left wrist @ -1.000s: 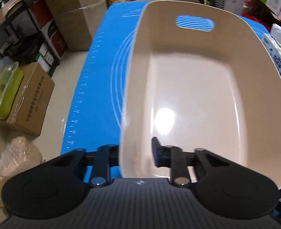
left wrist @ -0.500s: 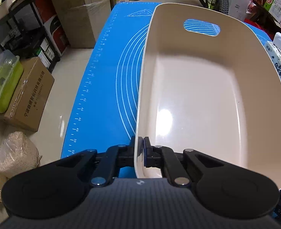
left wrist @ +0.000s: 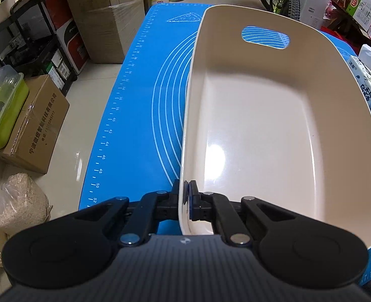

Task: Organize rigid objects
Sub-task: 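Carry the white charger into the bin and open the right tool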

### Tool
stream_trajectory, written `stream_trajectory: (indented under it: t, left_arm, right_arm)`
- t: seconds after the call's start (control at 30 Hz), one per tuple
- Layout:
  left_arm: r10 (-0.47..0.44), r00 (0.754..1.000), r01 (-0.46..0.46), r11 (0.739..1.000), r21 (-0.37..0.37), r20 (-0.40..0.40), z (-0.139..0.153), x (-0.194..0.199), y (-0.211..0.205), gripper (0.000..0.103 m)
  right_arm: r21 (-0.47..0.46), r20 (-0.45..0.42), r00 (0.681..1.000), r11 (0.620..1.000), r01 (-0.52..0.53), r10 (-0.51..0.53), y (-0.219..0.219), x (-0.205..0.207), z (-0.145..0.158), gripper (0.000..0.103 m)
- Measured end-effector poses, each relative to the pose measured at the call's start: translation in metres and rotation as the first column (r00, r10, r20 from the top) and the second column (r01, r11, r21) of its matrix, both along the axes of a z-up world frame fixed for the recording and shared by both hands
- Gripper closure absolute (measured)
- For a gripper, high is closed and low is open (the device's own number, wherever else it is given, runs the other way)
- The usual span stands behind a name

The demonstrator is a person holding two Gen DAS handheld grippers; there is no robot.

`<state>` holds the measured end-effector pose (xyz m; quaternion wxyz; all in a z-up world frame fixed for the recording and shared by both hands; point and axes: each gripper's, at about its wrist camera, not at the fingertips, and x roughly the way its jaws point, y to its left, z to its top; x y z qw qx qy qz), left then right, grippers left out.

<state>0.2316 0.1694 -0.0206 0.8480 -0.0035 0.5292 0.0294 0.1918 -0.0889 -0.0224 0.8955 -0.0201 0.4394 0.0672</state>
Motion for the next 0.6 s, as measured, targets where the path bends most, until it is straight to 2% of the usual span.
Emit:
stream_trajectory:
  t: [0.17,0.33,0.5,0.6]
  left_arm:
    - [0.000,1.000,0.000,1.000,0.000,0.000,0.000,0.001,0.000,0.096]
    - [0.001,1.000,-0.001,1.000,0.002,0.002,0.000,0.000,-0.001,0.096]
    - [0.000,1.000,0.000,1.000,0.006,0.001,0.000,0.001,-0.001,0.096]
    - [0.000,1.000,0.000,1.000,0.007,0.001,0.000,0.001,-0.001,0.096]
  right_arm:
    - [0.022,0.135,0.991,1.000,0.012,-0.015,0.001,0.014,0.042,0.061]
    - [0.036,0.239,0.971,0.999,-0.032,0.022,0.016,0.032,0.078,0.060]
    - [0.015,0.281,0.953,0.992,-0.124,0.115,0.050,0.056,0.088,0.060]
    - [-0.001,0.274,0.945,0.983,-0.184,0.177,0.078,0.071,0.084,0.060]
